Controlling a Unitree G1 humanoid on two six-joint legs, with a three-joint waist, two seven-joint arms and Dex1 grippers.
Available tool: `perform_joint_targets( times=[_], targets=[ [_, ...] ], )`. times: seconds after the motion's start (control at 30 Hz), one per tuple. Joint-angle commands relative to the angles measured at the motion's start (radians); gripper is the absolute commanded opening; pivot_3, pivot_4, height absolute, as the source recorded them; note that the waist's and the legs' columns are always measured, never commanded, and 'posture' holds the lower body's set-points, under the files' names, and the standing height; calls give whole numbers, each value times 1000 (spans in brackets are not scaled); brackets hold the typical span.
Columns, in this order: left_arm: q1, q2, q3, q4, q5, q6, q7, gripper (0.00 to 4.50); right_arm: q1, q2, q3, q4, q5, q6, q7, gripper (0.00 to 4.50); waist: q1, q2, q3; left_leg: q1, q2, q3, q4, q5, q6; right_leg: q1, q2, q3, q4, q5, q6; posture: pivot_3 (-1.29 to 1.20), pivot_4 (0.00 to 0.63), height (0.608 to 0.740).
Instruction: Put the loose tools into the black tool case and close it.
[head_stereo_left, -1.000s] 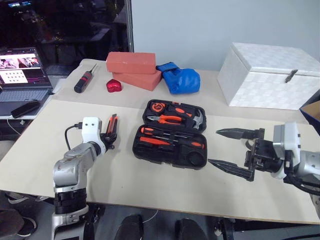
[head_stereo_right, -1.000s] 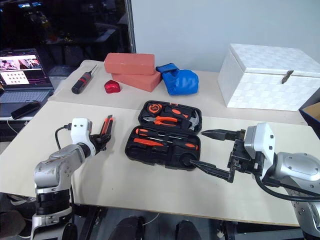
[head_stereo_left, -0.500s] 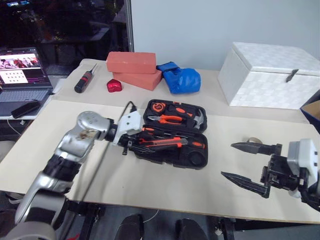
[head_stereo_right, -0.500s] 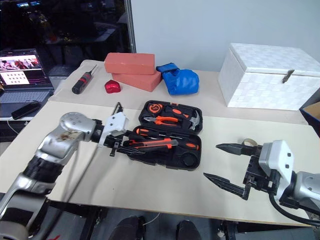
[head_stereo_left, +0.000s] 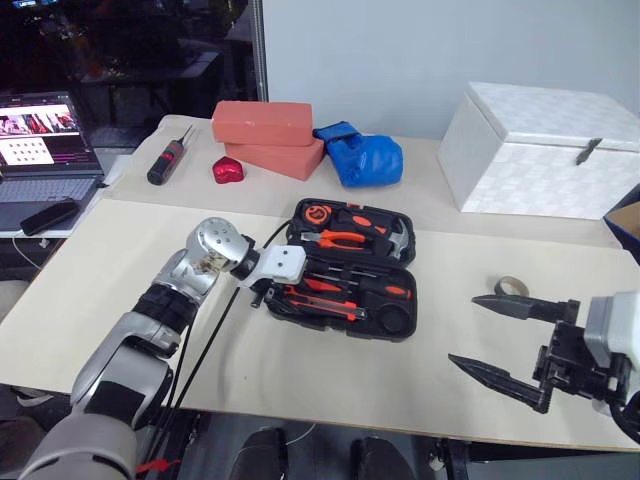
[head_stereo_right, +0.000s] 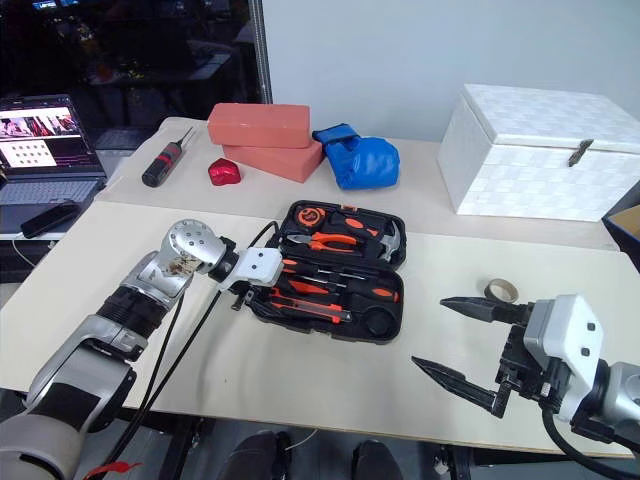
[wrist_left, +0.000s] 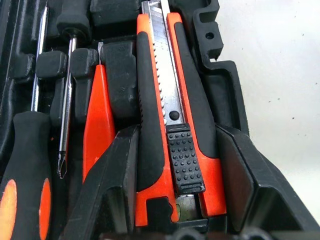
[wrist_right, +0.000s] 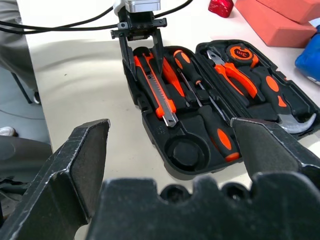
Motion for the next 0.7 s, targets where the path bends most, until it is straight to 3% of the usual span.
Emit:
perform_joint_targets(
  times=[0.03,0.07,0.2,0.33,0.47,0.6,0.7],
  targets=[
    [-8,-32,-3,19,2,16,-33,2286,3,-10,-38,-24,28,3,-6,4500,0,0,0,0,0,0,0,0,0,0,0,0,0,0,-1,0,150,740],
    [-12,-41,12,13,-22,58,-43,2805,1,-12,-36,-22,28,4,-7,4500,0,0,0,0,0,0,0,0,0,0,0,0,0,0,-1,0,150,740],
    [-21,-54,135,-50,-171,251,-71,4104,-11,-18,-22,-13,26,4,-6,4500,0,0,0,-1,0,0,1,0,0,-1,0,0,0,1,2,0,150,740],
    [-27,-37,225,-95,-261,456,-32,4104,-23,-19,-10,0,22,-1,-1,4500,-5,0,0,-3,0,-1,1,0,0,-2,1,0,1,2,3,0,150,740],
    [59,-44,305,-242,-309,617,123,2888,-50,-22,17,16,20,-3,-4,4500,-4,0,0,-2,1,-2,1,0,0,-2,3,0,2,2,3,0,150,740],
    [163,-50,275,-389,-274,674,240,1431,-66,-25,29,29,18,-1,1,4500,-3,0,0,1,1,-2,1,0,0,1,3,1,2,2,3,0,150,740],
    [242,-48,179,-424,-181,707,341,219,-81,-35,42,38,22,4,6,4500,1,0,0,1,1,-2,2,0,0,1,3,1,2,2,2,0,150,740]
  ],
)
